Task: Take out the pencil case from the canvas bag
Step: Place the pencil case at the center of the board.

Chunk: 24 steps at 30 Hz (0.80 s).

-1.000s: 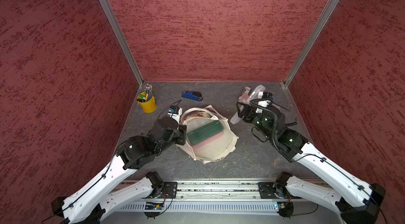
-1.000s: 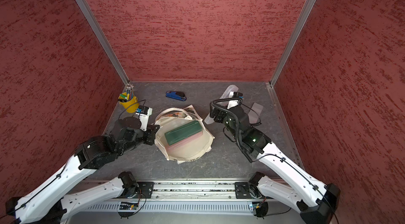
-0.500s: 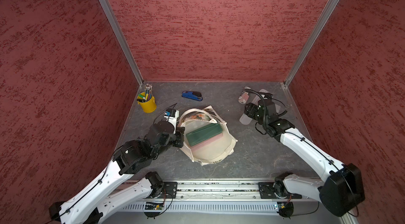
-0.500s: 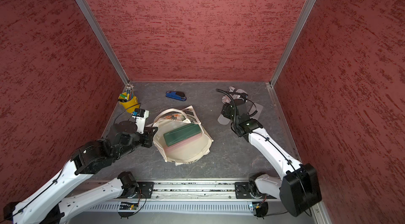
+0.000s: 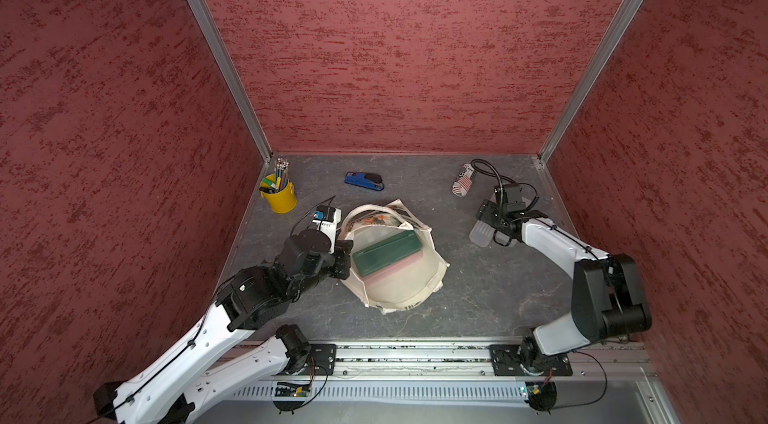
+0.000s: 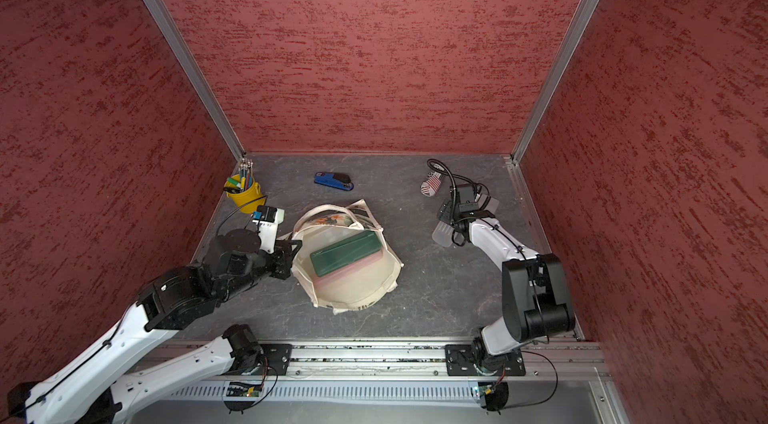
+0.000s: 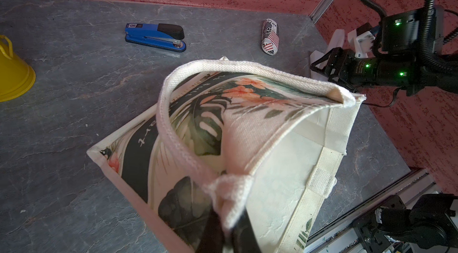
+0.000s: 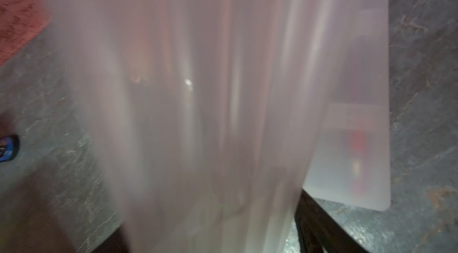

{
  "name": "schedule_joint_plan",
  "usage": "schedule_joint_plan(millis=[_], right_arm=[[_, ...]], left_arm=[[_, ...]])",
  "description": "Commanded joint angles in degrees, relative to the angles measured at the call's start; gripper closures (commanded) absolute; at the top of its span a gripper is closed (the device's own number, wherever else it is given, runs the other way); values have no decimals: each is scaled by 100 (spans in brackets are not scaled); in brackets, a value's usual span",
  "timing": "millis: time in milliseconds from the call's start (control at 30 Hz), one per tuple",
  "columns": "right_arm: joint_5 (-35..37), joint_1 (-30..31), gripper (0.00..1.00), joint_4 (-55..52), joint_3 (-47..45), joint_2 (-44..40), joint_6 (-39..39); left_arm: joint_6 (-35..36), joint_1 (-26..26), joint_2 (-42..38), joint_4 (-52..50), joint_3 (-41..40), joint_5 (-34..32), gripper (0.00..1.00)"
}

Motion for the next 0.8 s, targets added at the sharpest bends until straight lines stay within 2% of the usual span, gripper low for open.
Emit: schedule_joint_plan(millis=[0,267,533,767], right_arm=[[20,-27,19,-36,293,107,-162],[201,-73,19,-177,651,686,-251],[91,-73,17,-8,546,581,-246],[-197,-73,11,231,171,63,-131]], left_arm=[[-78,31,-30,303,-56,48,100],[-83,31,-38,338,-76,101,100],[-92,31,-67,351,-119,92,100],[-36,31,-118,409,-159,219,100]])
